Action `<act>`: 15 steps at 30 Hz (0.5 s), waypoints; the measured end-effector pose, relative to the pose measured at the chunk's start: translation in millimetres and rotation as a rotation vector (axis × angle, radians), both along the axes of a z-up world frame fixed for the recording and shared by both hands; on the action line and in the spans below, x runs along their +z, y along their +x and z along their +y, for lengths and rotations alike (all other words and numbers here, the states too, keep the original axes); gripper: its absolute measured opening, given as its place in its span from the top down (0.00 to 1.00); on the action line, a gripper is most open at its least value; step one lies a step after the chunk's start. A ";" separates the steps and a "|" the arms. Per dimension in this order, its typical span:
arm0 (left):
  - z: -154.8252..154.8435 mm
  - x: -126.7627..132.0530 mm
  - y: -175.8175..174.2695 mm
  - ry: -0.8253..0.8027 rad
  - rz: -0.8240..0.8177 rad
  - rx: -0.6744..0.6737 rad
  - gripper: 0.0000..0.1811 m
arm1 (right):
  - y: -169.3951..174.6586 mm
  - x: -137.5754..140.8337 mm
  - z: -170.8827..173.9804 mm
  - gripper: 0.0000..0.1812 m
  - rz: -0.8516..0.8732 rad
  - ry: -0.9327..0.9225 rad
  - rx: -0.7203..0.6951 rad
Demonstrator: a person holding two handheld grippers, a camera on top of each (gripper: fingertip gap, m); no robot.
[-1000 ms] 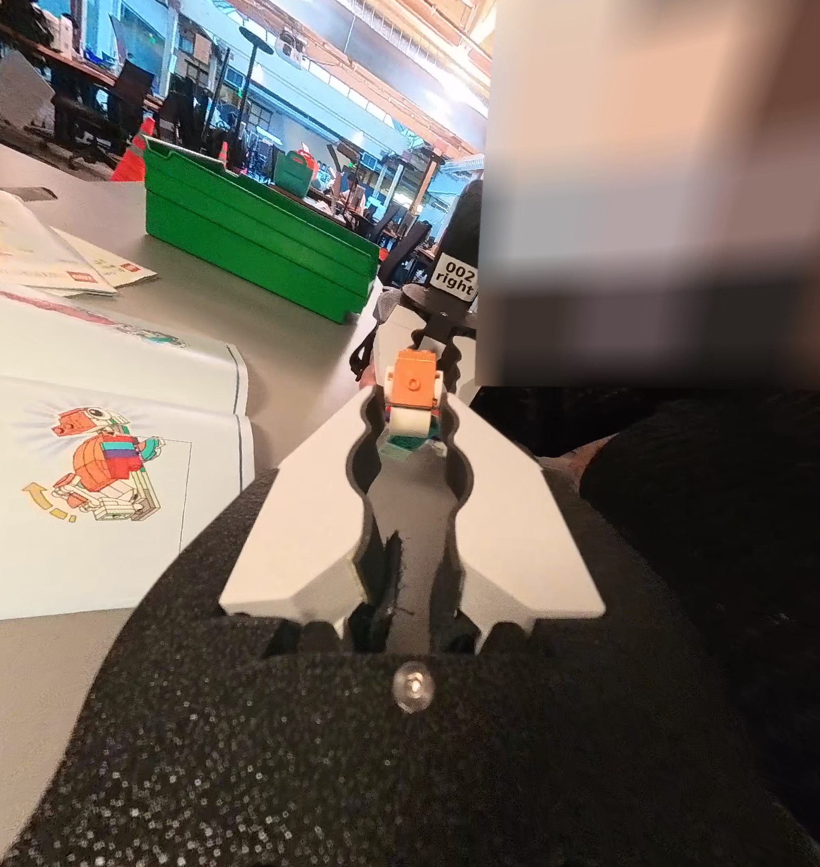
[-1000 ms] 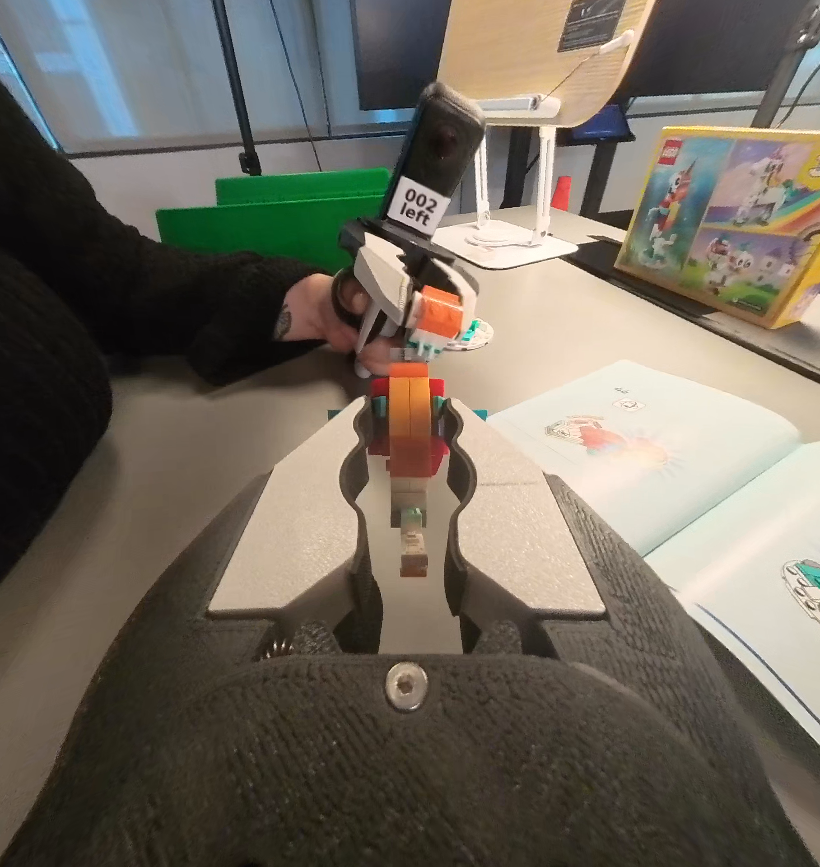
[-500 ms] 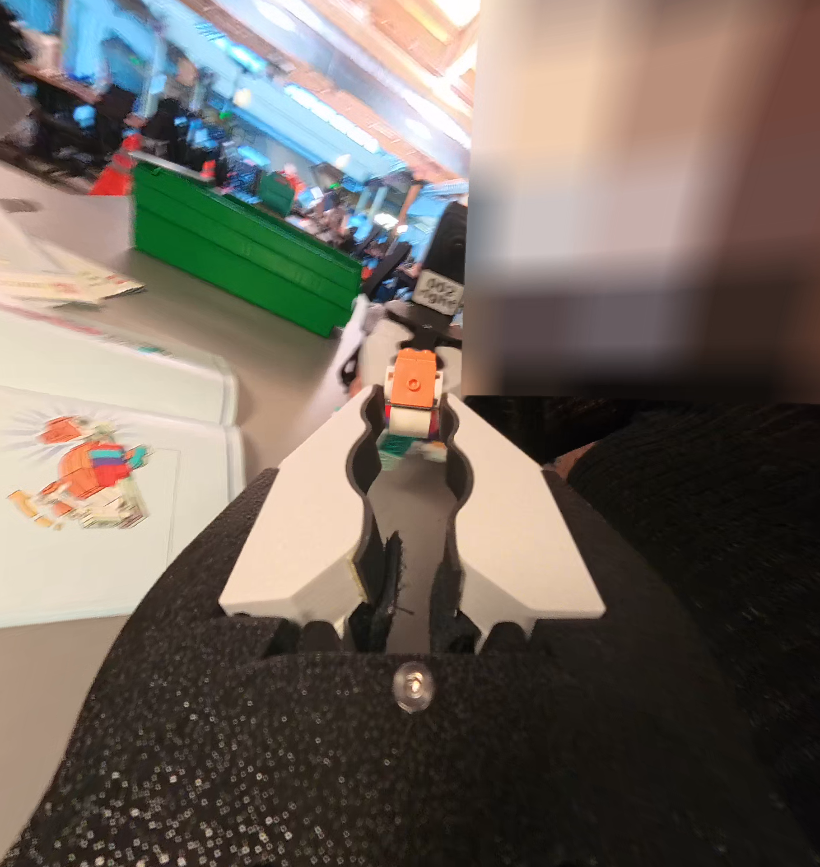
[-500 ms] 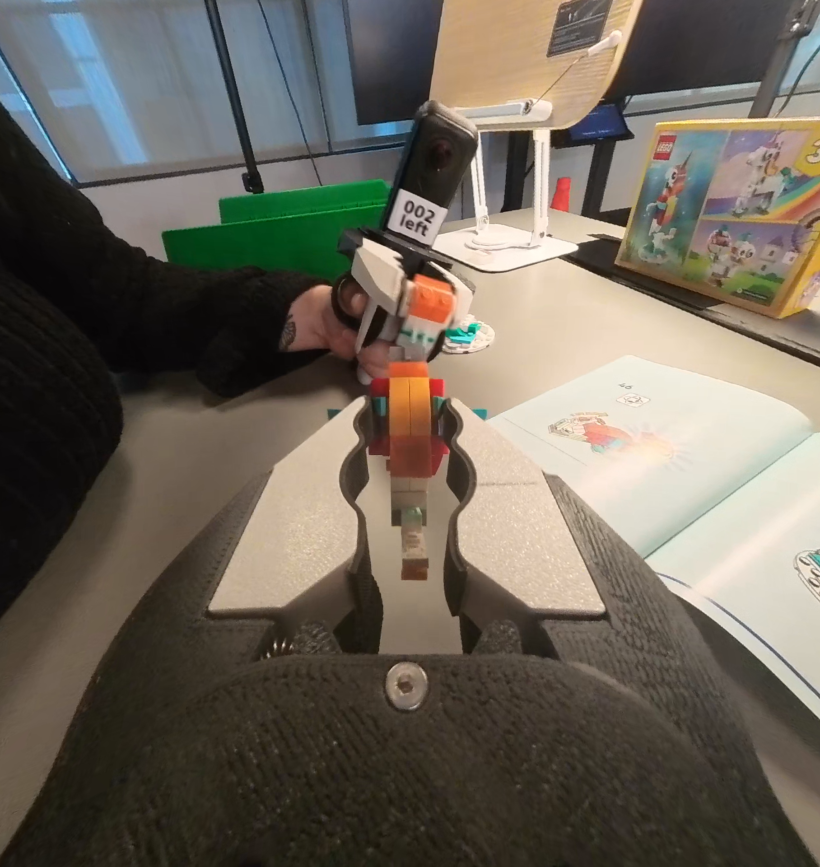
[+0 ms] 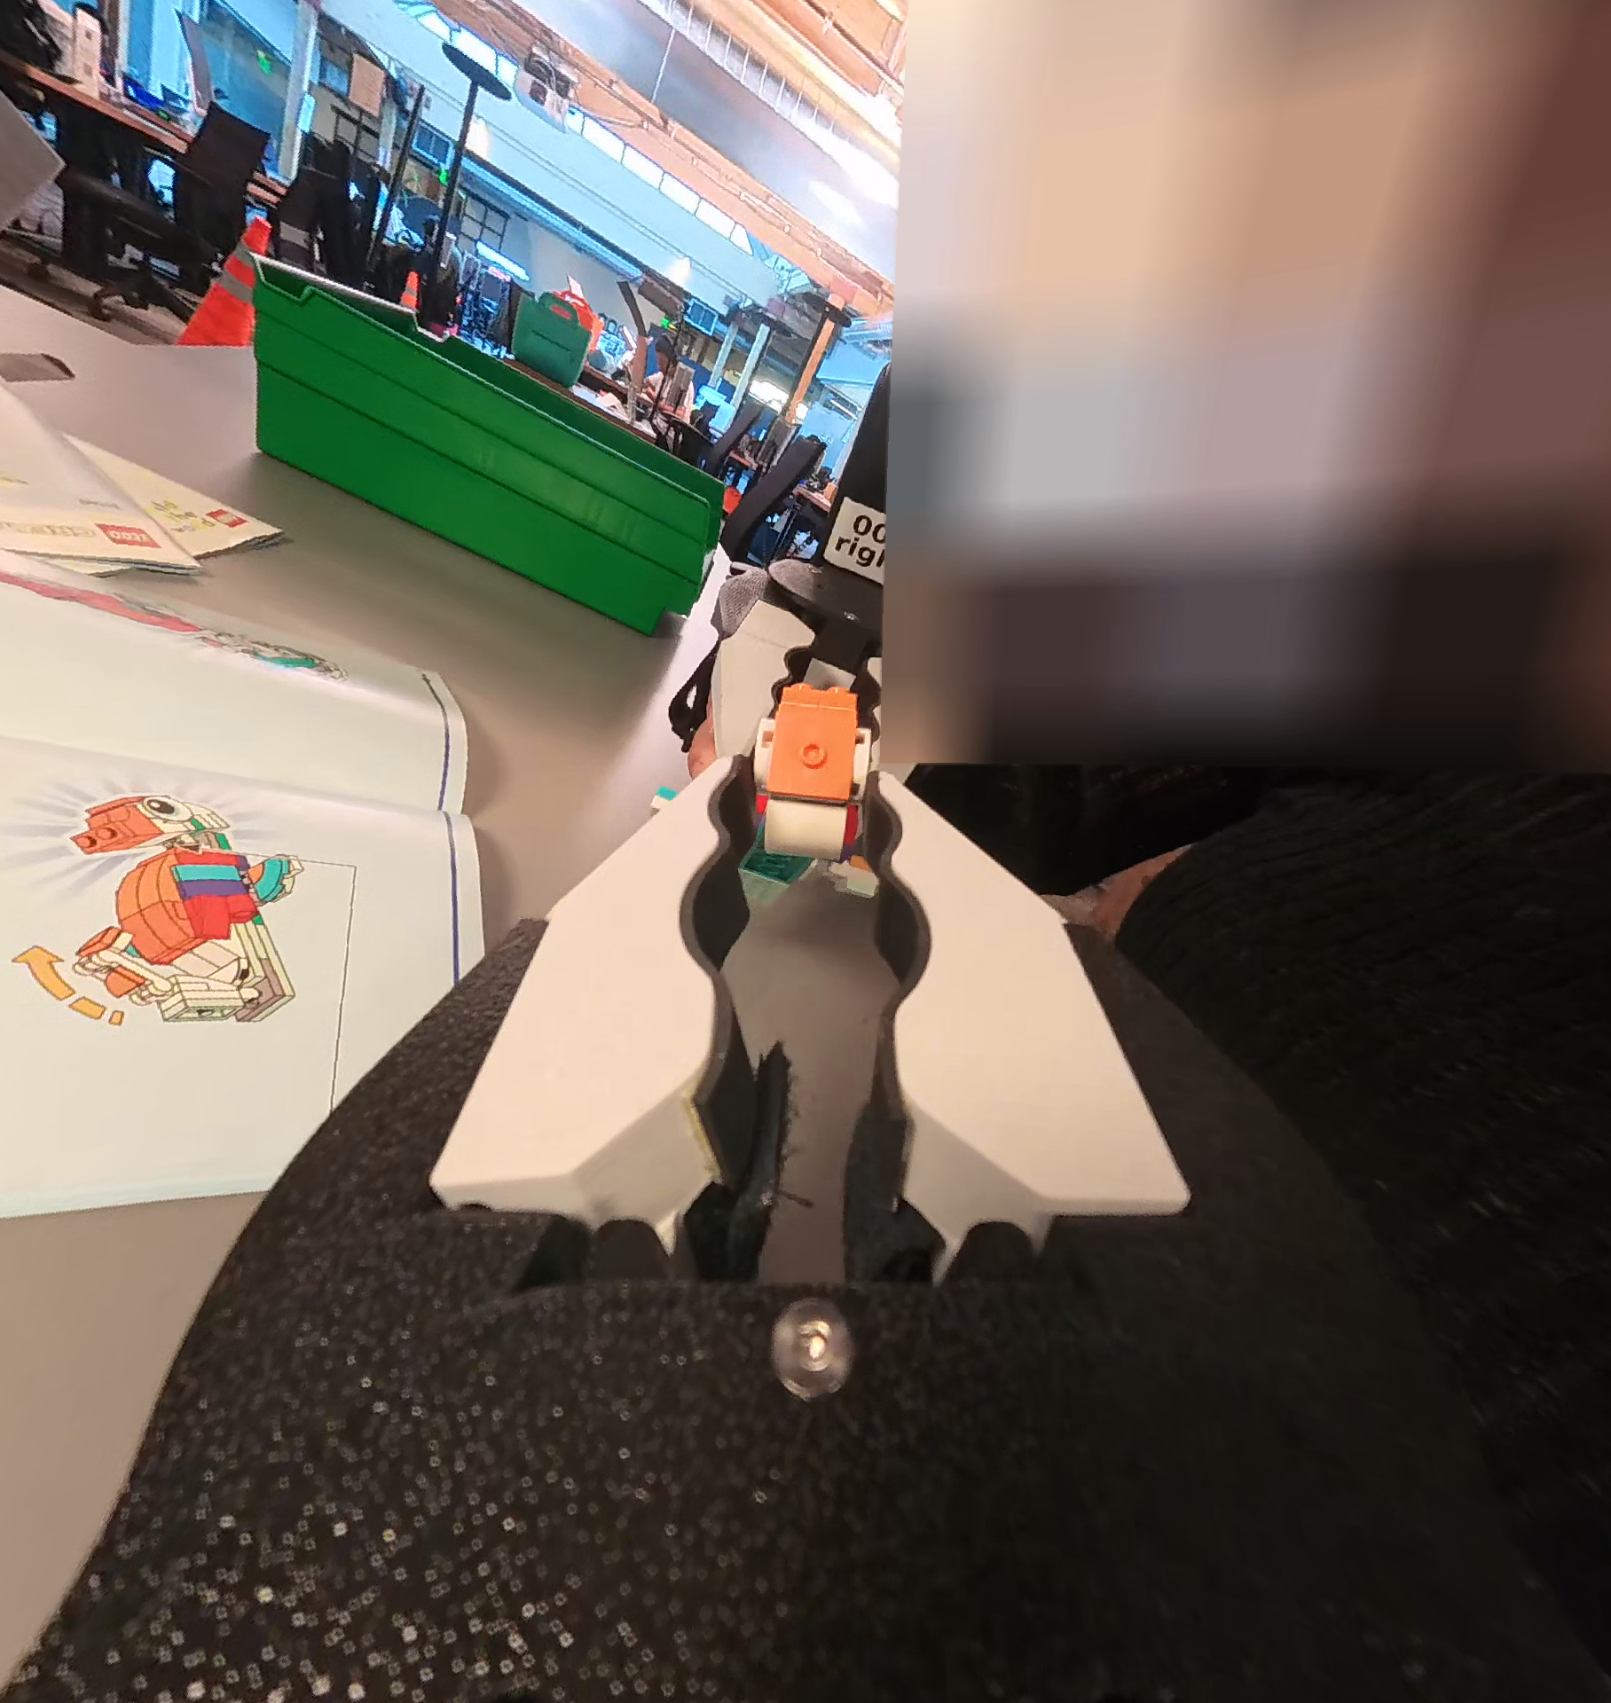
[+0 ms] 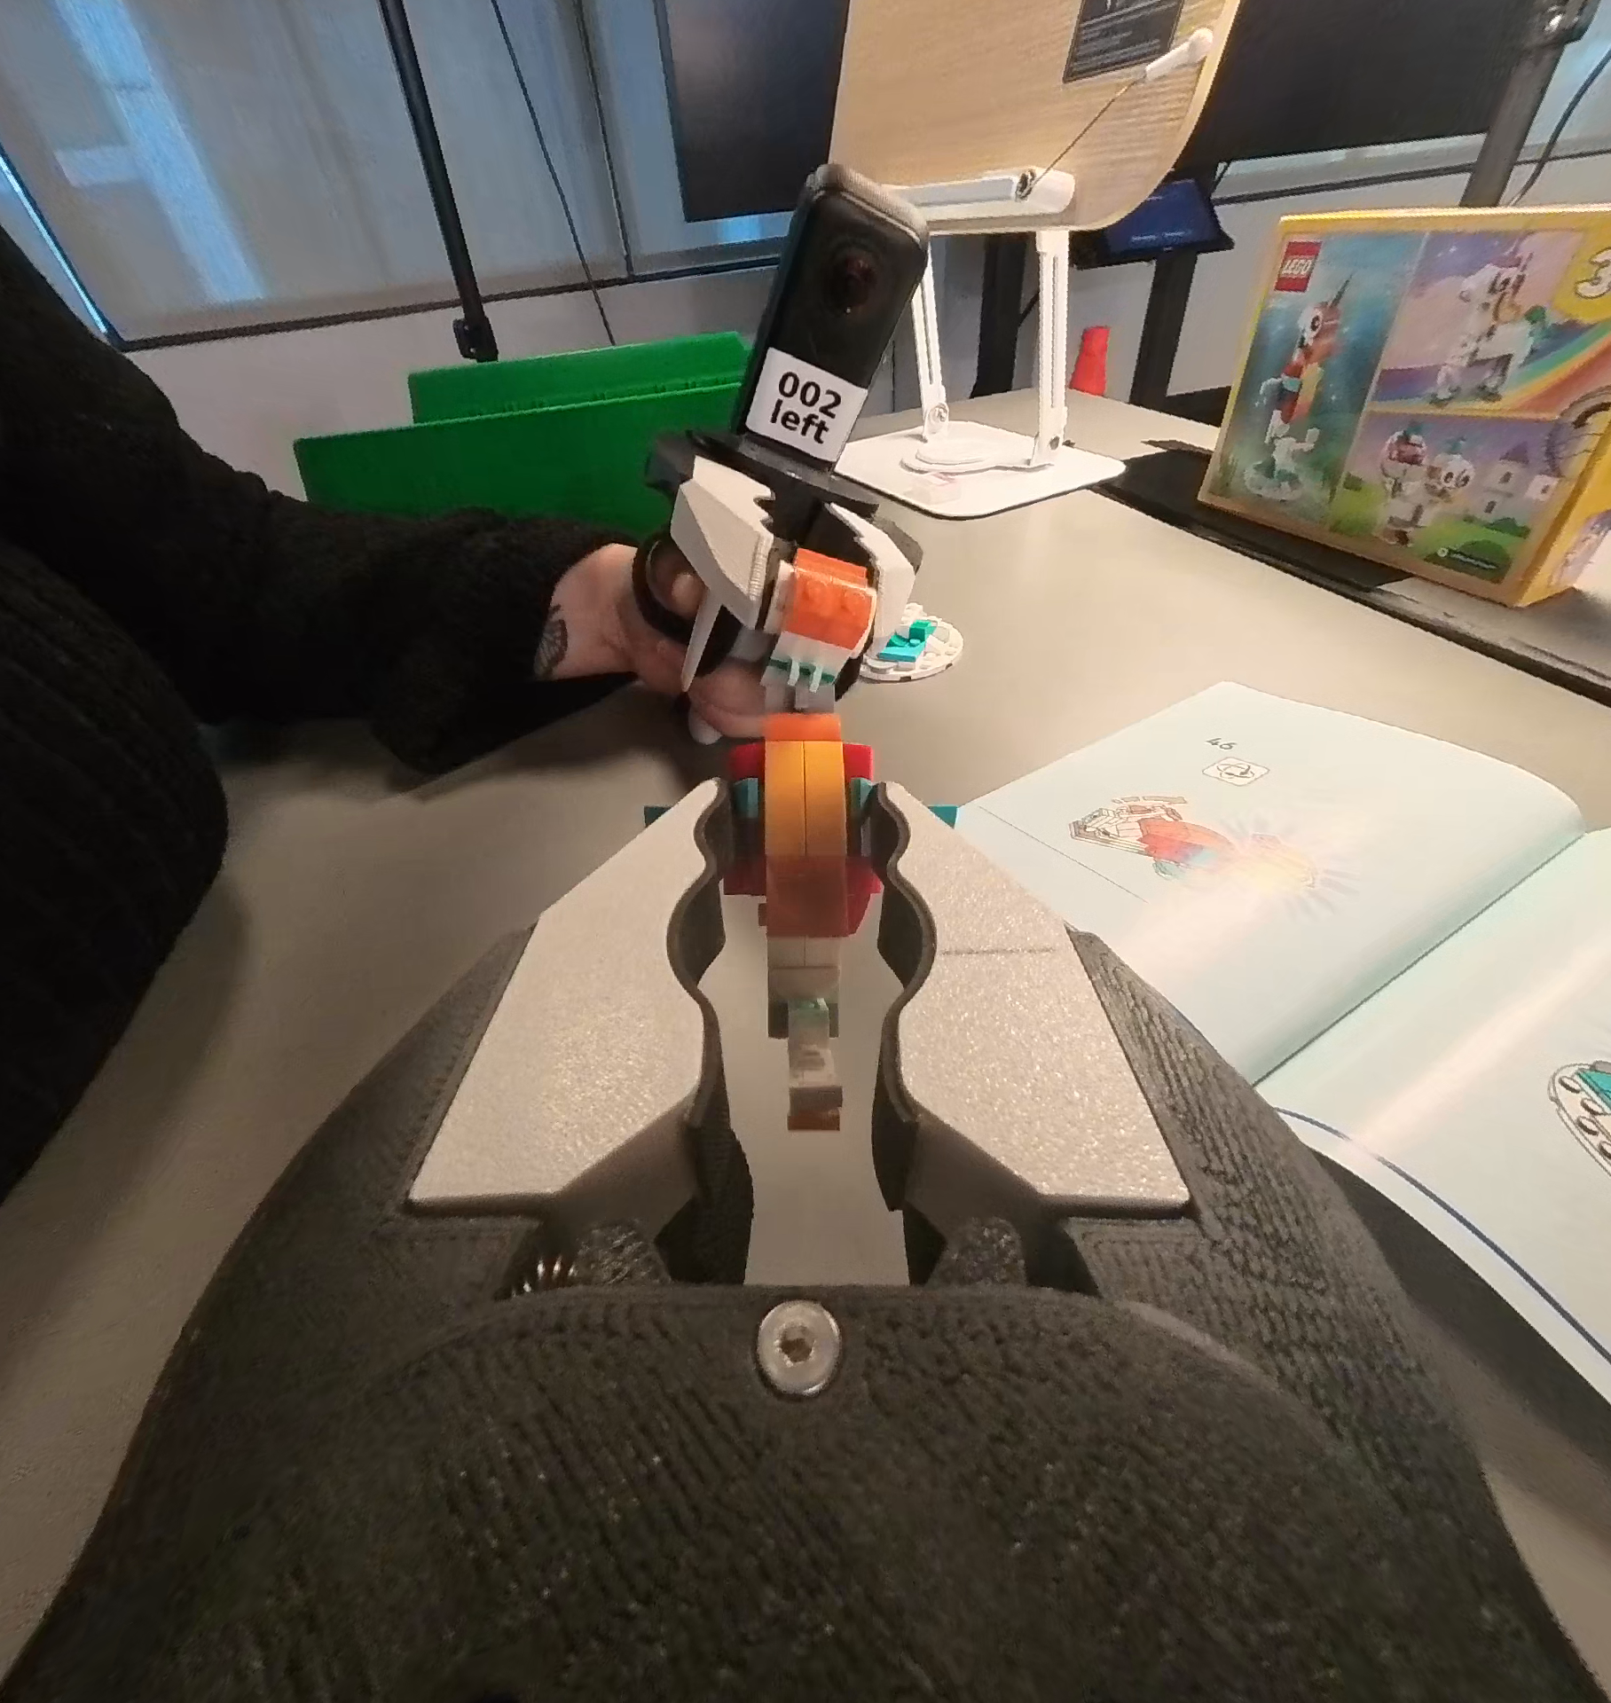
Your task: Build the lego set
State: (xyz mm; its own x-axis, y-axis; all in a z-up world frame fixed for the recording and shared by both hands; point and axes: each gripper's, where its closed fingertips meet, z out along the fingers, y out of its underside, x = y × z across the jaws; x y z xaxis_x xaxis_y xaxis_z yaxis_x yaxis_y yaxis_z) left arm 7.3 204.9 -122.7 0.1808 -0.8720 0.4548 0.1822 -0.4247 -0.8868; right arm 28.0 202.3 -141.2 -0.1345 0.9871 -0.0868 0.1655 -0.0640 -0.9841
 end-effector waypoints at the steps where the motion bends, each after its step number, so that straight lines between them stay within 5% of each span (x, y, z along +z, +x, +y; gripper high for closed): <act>1: 0.3 -0.4 -0.2 0.000 0.003 0.002 0.89 | 0.0 0.0 0.3 0.85 -0.001 -0.001 -0.002; 15: -4.1 -27.4 10.1 0.006 0.236 -0.019 0.89 | -0.9 1.4 0.7 0.87 0.007 -0.044 -0.003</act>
State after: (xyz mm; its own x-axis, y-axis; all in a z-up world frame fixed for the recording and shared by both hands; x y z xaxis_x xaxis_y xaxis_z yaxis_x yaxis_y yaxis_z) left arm 17.5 200.8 -150.1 0.2645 -0.8790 0.3967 -0.0384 -0.4206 -0.9064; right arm 27.1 203.0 -139.8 -0.1320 0.9828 -0.1292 0.1579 -0.1078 -0.9816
